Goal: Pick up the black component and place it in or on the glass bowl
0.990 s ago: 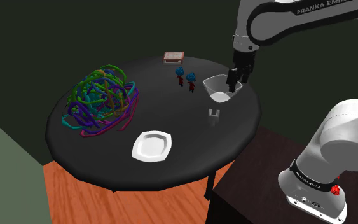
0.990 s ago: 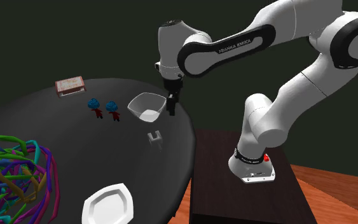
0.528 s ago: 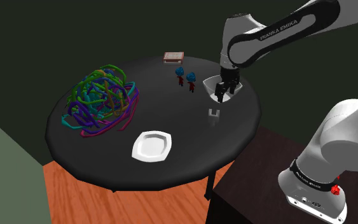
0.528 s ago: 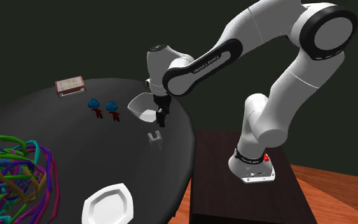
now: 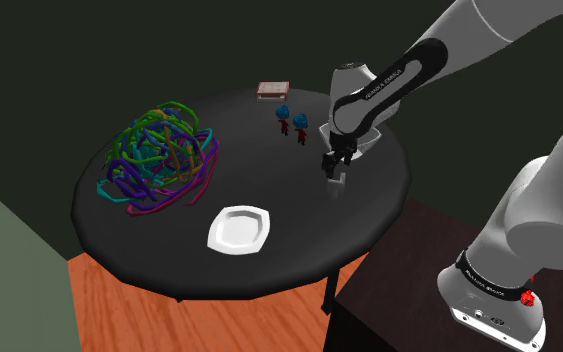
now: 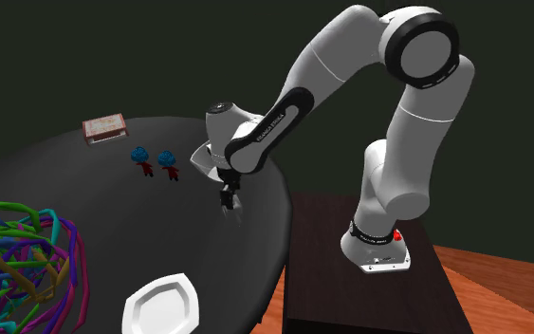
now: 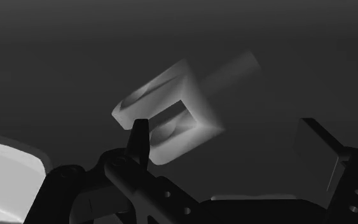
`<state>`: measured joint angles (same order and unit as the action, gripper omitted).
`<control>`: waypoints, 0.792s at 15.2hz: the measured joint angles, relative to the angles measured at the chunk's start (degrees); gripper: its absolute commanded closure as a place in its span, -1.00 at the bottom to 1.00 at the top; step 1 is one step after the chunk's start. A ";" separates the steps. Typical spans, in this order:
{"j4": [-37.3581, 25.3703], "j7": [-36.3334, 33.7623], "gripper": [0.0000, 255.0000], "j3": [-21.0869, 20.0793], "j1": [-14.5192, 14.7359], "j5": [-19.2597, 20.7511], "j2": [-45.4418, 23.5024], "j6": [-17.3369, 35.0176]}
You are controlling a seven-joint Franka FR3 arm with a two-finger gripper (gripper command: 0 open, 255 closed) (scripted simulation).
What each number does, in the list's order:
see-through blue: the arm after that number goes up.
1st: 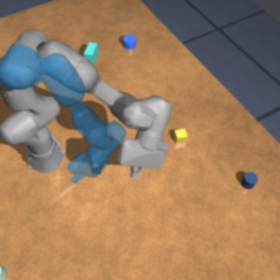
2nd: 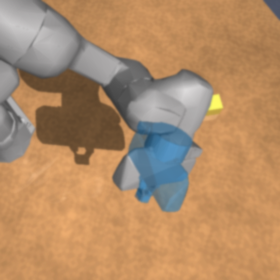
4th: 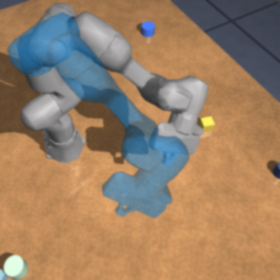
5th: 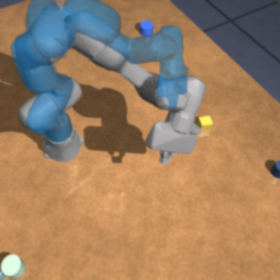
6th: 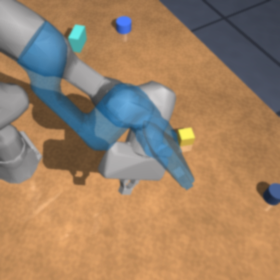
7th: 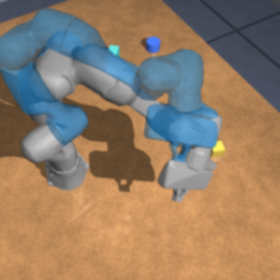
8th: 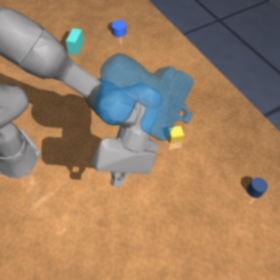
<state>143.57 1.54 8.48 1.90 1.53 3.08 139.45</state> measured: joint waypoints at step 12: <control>-2.87 3.26 -1.00 -0.36 -0.35 -3.92 -13.70 10.83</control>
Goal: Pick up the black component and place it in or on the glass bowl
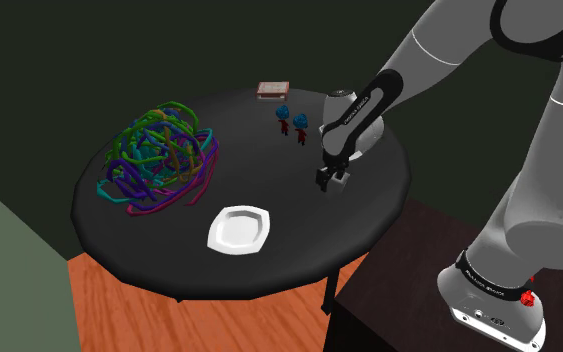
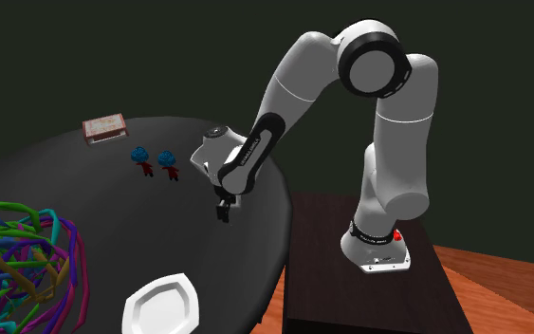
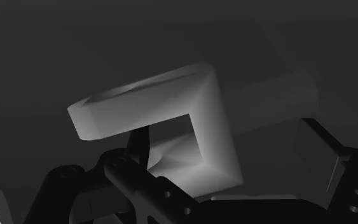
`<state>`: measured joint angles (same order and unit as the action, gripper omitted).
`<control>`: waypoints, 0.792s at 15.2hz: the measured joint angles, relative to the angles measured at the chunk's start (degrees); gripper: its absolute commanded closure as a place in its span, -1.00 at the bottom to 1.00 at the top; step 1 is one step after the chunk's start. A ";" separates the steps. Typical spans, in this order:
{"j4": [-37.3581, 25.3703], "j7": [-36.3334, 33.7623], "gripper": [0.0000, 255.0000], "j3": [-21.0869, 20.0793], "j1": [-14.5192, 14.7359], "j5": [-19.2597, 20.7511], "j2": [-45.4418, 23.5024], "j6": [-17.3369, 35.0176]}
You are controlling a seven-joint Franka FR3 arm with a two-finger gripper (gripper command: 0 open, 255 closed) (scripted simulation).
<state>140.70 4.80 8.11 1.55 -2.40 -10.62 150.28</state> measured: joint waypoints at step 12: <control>0.03 0.07 1.00 -0.09 0.01 -0.12 -0.57 0.50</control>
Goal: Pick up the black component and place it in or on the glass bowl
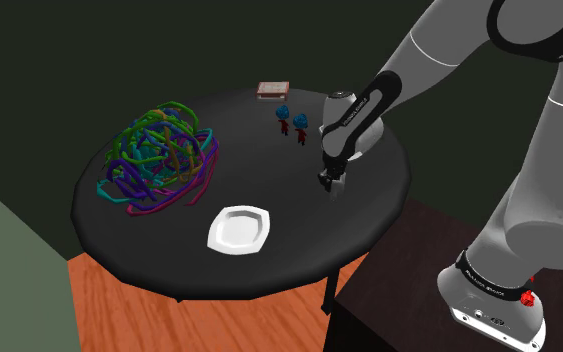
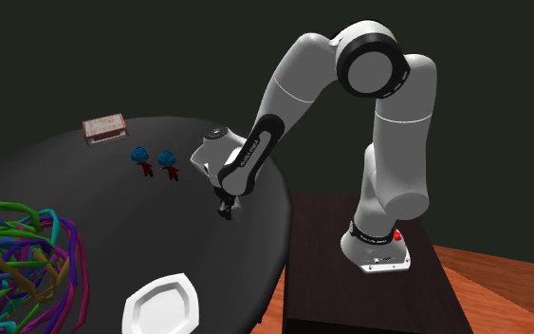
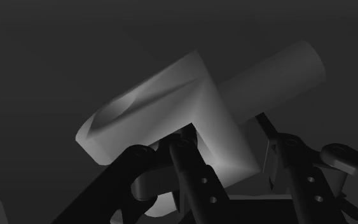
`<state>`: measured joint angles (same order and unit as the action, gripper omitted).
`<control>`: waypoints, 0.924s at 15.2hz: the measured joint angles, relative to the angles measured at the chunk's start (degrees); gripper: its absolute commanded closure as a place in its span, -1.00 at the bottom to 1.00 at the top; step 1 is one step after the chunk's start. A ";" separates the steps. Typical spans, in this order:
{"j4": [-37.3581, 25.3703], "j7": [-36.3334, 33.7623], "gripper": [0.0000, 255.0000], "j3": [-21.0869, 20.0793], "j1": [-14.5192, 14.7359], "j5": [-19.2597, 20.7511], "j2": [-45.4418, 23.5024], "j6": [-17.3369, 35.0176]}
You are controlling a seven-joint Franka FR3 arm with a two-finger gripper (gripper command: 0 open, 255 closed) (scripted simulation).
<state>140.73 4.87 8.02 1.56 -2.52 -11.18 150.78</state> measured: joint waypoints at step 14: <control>-0.38 -1.29 1.00 0.58 0.31 1.89 6.59 -6.90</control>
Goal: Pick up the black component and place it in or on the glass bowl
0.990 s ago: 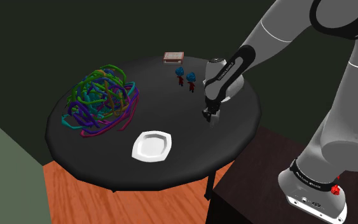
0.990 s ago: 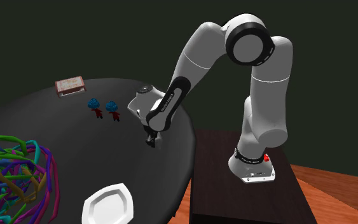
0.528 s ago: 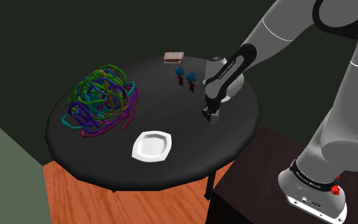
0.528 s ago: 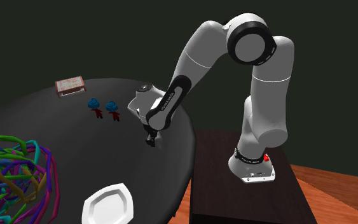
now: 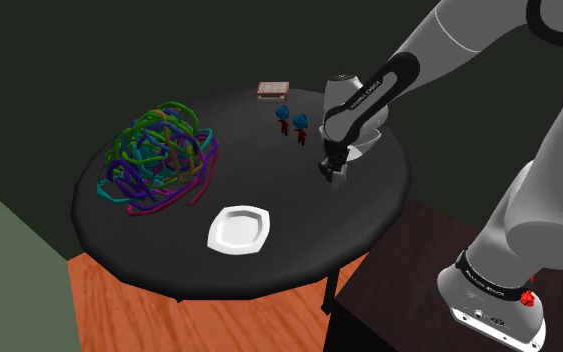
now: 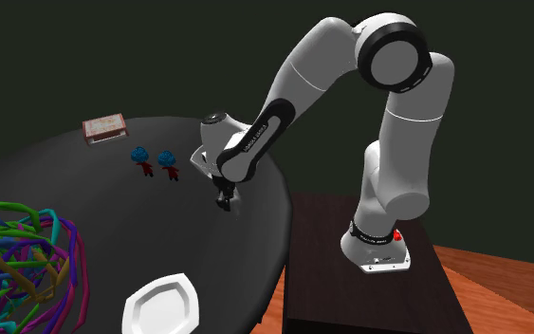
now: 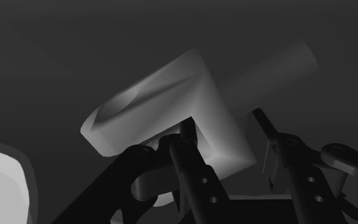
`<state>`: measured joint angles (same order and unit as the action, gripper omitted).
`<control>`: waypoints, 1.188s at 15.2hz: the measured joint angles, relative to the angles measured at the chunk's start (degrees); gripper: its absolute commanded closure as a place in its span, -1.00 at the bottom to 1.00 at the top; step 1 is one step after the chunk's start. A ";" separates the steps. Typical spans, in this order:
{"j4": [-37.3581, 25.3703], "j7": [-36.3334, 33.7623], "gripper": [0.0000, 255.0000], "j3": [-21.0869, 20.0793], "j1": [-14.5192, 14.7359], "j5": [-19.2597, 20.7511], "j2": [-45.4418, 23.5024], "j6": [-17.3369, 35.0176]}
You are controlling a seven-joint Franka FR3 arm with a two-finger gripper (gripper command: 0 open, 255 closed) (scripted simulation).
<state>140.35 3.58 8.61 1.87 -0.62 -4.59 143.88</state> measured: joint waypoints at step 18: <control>-4.16 -1.62 1.00 -0.04 0.04 2.20 10.61 -14.65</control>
<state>136.19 1.96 8.57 1.92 1.58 6.02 129.22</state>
